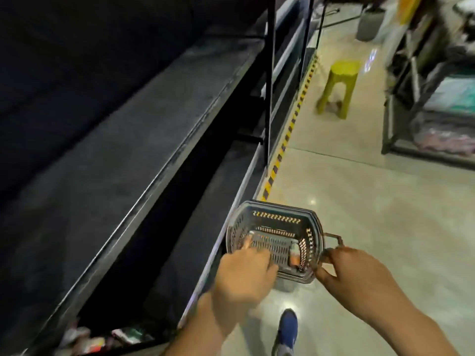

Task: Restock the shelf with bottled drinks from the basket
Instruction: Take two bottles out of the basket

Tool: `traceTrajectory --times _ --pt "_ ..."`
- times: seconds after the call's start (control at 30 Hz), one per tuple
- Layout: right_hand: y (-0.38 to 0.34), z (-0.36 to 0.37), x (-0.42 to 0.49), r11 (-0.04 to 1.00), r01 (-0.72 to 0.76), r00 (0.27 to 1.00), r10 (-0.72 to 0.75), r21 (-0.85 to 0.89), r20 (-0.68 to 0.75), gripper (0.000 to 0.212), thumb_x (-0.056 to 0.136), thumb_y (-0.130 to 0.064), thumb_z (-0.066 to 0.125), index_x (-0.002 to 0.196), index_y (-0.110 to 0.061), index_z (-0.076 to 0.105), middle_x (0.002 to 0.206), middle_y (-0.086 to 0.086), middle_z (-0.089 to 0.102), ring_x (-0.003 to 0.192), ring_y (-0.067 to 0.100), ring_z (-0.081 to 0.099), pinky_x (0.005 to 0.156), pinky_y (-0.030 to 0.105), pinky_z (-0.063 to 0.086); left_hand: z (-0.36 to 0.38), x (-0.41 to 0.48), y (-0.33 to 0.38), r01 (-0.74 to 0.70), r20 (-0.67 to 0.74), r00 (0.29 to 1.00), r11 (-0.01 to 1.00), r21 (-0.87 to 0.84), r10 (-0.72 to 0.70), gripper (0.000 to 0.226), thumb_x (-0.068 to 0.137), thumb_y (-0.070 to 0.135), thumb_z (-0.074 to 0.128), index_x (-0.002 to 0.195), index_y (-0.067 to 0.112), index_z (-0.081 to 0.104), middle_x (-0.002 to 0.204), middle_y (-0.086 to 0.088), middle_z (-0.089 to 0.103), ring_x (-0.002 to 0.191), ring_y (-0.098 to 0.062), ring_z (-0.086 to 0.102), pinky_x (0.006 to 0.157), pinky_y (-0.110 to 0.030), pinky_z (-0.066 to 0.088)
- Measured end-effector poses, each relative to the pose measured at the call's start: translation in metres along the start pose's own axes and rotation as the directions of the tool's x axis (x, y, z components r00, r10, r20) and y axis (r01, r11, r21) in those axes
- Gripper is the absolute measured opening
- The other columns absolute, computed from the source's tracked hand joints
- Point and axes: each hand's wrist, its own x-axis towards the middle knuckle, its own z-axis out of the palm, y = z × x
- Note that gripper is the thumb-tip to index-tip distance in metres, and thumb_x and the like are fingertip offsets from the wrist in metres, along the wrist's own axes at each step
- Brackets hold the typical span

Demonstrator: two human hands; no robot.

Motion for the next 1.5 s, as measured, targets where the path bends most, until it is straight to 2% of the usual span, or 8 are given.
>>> traceTrajectory --times 0.1,0.23,0.4,0.7,0.83,0.97,1.17,1.5 --pt "0.037 0.014 0.068 1.000 -0.016 0.997 0.017 -0.014 0.077 0.032 0.096 -0.045 0.045 0.116 -0.028 0.064 0.118 -0.004 0.069 0.107 0.020 0.066 0.086 0.032 0.052 0.033 0.087 0.004 0.019 0.105 0.994 1.000 -0.004 -0.019 0.036 0.085 0.040 0.046 0.095 0.017 0.073 0.076 -0.004 0.071 0.068 -0.024 0.069 0.056 -0.024 0.047" --pt "0.062 0.059 0.166 0.995 0.033 0.985 -0.017 -0.090 0.173 0.032 0.095 -0.042 0.051 0.120 -0.024 0.060 0.116 0.002 0.067 0.108 0.026 0.064 0.090 0.035 0.048 0.095 0.202 -0.009 0.095 0.285 0.955 0.994 -0.052 -0.076 0.039 0.098 0.034 0.043 0.134 0.023 0.052 0.127 -0.009 0.061 0.106 -0.028 0.062 0.077 -0.031 0.038" --pt "0.082 0.179 0.296 0.998 -0.062 0.964 0.055 0.018 0.260 0.036 0.090 -0.036 0.060 0.121 -0.018 0.059 0.119 0.007 0.064 0.112 0.029 0.061 0.092 0.038 0.049 0.221 0.330 -0.047 0.251 0.362 0.910 0.963 -0.094 -0.202 0.048 0.098 0.036 0.046 0.144 0.024 0.043 0.123 -0.012 0.061 0.096 -0.029 0.060 0.076 -0.035 0.044" --pt "0.150 0.504 0.504 0.907 -0.396 0.777 0.246 0.146 0.580 0.056 0.089 -0.018 0.063 0.139 -0.005 0.041 0.134 0.018 0.055 0.122 0.035 0.057 0.096 0.037 0.049 0.521 0.512 -0.157 0.701 0.554 0.679 0.648 -0.297 -0.481 0.062 0.089 0.016 0.064 0.145 0.009 0.039 0.121 -0.016 0.059 0.093 -0.025 0.056 0.076 -0.030 0.046" --pt "0.166 0.620 0.577 0.670 -0.656 0.716 0.405 0.348 0.569 0.053 0.093 -0.028 0.065 0.134 -0.006 0.040 0.131 0.019 0.053 0.121 0.037 0.056 0.074 0.017 0.049 0.634 0.581 -0.201 0.725 0.460 0.680 0.619 -0.303 -0.571 0.058 0.080 0.025 0.073 0.132 0.010 0.050 0.126 -0.016 0.058 0.114 -0.037 0.058 0.096 -0.043 0.049" --pt "0.174 0.703 0.623 0.409 -0.762 0.639 0.601 0.503 0.480 0.062 0.080 -0.040 0.075 0.124 -0.006 0.046 0.125 0.023 0.057 0.116 0.039 0.057 0.096 0.038 0.048 0.705 0.624 -0.223 0.753 0.399 0.653 0.607 -0.253 -0.644 0.068 0.078 0.037 0.076 0.132 0.009 0.045 0.134 -0.017 0.048 0.121 -0.037 0.051 0.099 -0.044 0.046" --pt "0.165 0.745 0.653 0.367 -0.794 0.574 0.715 0.484 0.399 0.103 0.070 -0.061 0.079 0.143 -0.008 0.029 0.141 0.022 0.047 0.128 0.041 0.048 0.105 0.049 0.044 0.764 0.643 -0.228 0.737 0.250 0.671 0.591 -0.329 -0.698 0.083 0.074 0.048 0.079 0.132 0.002 0.040 0.135 -0.023 0.049 0.123 -0.041 0.050 0.096 -0.047 0.045" --pt "0.167 0.679 0.597 0.116 -0.747 0.570 0.618 0.655 0.541 0.049 0.081 -0.037 0.080 0.110 -0.017 0.045 0.093 0.001 0.059 0.078 0.018 0.058 0.075 0.036 0.050 0.686 0.609 -0.215 0.730 0.554 0.670 0.302 -0.613 -0.493 0.052 0.075 0.026 0.084 0.115 0.012 0.053 0.109 -0.011 0.063 0.088 -0.024 0.062 0.075 -0.032 0.047"
